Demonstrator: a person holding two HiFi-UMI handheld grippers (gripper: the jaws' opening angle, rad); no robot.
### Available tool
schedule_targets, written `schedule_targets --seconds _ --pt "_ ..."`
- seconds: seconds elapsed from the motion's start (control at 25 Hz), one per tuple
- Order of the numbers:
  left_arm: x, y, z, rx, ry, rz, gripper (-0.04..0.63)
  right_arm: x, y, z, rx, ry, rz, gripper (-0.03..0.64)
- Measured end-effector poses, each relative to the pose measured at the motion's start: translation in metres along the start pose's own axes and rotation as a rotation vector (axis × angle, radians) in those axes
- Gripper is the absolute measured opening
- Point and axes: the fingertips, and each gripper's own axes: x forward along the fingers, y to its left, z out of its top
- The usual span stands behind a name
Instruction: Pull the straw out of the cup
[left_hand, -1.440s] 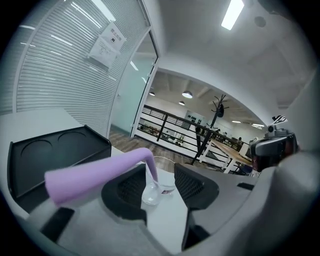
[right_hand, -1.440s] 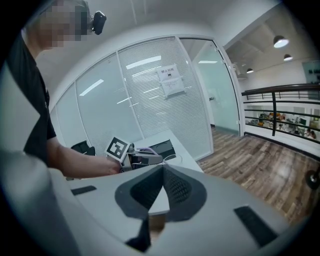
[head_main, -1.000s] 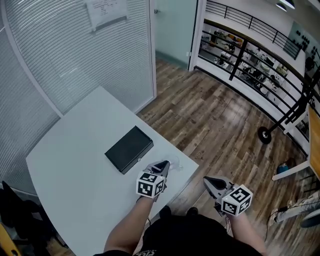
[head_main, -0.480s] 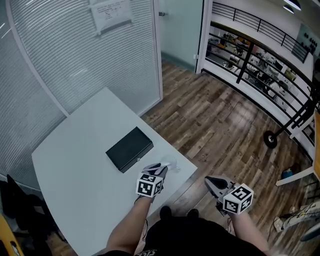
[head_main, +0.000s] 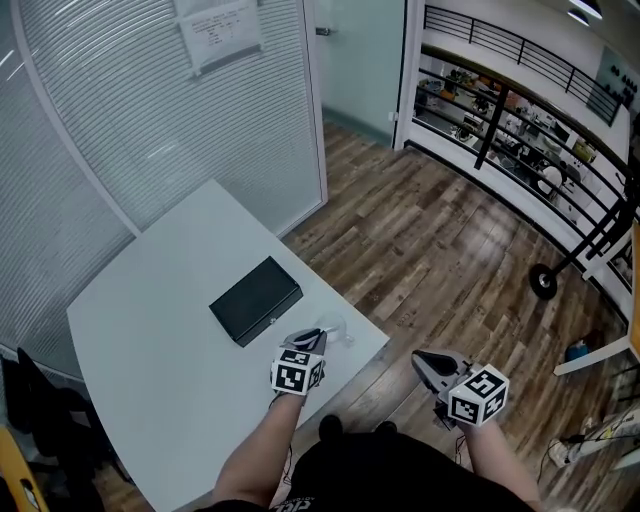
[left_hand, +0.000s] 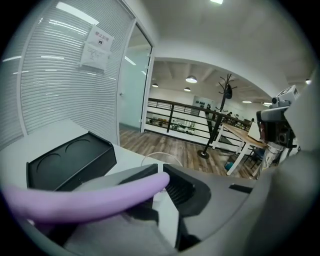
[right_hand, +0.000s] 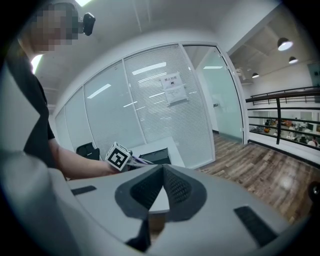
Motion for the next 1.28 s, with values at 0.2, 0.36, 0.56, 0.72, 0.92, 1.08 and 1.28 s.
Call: schedule_targets --seconds 0.2,0.36,0.56,0.72,0.92,1.08,1.28 --pt "-0.018 -0.009 0.045 0.013 -0.088 -0.01 0.037 -0.01 -0.014 0.024 -0.034 -0.045 -0.018 0.006" --pt "-0.042 -0.014 0.096 0.035 -0.193 -0.009 0.037 -0.016 -0.018 0.053 -0.08 -0.098 -0.02 0.006" --pt "-0.07 -0.028 0.157 0.107 -0.301 -0.013 0.037 -0.023 -0.019 0.084 -0.137 -0.159 -0.008 0.006" --pt "-0.098 -0.041 0.198 0.165 -0.381 -0.018 0.037 -0.03 -0.014 0.113 -0.164 -0.219 -0.007 0.006" --pt "-0.132 -0.061 0.233 0.199 -0.474 -0.03 0.037 -0.047 -0.003 0.154 -0.22 -0.314 -0.007 0.006" --pt "-0.155 -0.068 0.245 0.189 -0.523 -0.026 0.037 -0.065 0.01 0.185 -0.274 -0.413 -0.019 0.005" --pt "-0.169 -0.065 0.245 0.185 -0.553 -0.004 0.037 -0.078 0.02 0.193 -0.32 -0.463 -0.031 0.003"
